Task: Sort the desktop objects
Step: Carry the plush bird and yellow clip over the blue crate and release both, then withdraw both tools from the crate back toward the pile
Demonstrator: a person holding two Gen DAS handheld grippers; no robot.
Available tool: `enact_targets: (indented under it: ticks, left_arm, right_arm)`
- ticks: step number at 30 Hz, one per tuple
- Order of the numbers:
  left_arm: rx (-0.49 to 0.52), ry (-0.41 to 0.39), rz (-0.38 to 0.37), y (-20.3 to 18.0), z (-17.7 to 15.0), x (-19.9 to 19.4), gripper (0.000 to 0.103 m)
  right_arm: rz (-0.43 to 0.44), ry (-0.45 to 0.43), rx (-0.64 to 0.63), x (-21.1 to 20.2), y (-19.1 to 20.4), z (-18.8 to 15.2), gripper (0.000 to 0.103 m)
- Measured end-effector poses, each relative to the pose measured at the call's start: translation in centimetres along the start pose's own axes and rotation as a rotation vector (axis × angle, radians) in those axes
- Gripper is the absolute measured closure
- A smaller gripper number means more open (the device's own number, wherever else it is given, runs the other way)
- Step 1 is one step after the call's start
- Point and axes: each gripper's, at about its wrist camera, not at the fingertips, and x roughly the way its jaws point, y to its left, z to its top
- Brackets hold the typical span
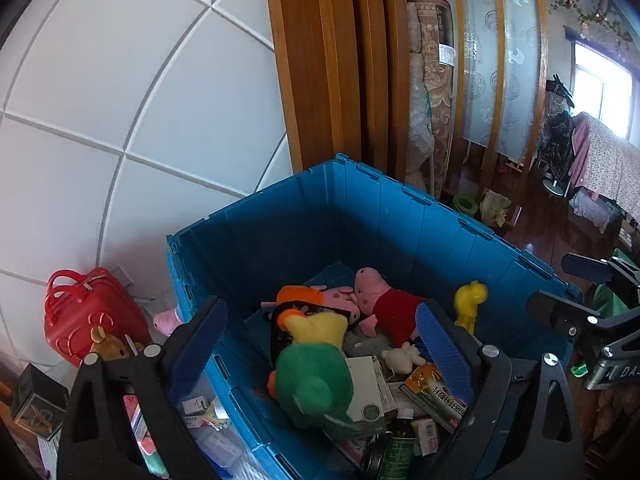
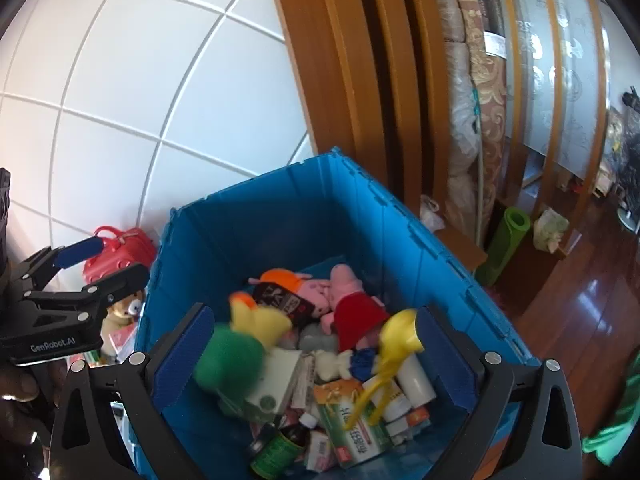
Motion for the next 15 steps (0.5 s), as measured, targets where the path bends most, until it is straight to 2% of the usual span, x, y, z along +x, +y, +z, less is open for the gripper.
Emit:
enact_targets:
  ticks: [8, 15]
  left_arm:
    - [-0.052, 0.009, 0.016, 3.0, -2.7, -1.8, 0.007]
    - [-0.115, 0.014, 0.043, 6.1, -6.2, -4.2, 0.007]
  right_arm:
    - [0.063, 0.008, -0.042, -0.3, 2.8, -0.8, 0.0]
    - [0.132, 0.01, -0.11, -1.2, 7.8, -1.7, 0.0]
